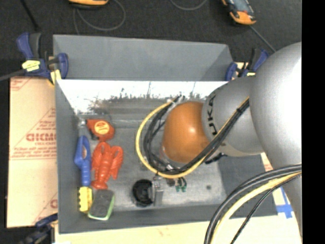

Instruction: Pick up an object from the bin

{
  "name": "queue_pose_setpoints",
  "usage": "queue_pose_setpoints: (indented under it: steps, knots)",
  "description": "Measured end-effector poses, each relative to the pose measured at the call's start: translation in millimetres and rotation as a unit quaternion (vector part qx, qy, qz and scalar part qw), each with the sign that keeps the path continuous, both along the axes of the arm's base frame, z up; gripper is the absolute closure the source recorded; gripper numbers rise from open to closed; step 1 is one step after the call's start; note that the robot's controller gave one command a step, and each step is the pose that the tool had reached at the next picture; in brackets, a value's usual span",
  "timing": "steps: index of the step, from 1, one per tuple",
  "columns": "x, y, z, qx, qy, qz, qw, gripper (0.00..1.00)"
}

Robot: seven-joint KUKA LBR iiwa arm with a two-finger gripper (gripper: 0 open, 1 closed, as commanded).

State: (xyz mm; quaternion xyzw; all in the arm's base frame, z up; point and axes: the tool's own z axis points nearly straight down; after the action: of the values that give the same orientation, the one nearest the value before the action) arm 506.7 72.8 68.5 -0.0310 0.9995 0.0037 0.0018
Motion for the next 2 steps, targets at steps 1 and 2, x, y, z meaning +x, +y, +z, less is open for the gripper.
queue_pose_setpoints:
  steps: [1,2]
  knots:
    - [-21.8,-0.4,3.2,-0.005,-0.0027,0.008,0.9999,0.00]
    - [-31.0,5.7,3.8,-0.003,0.0003,0.008,1.0000,1.00]
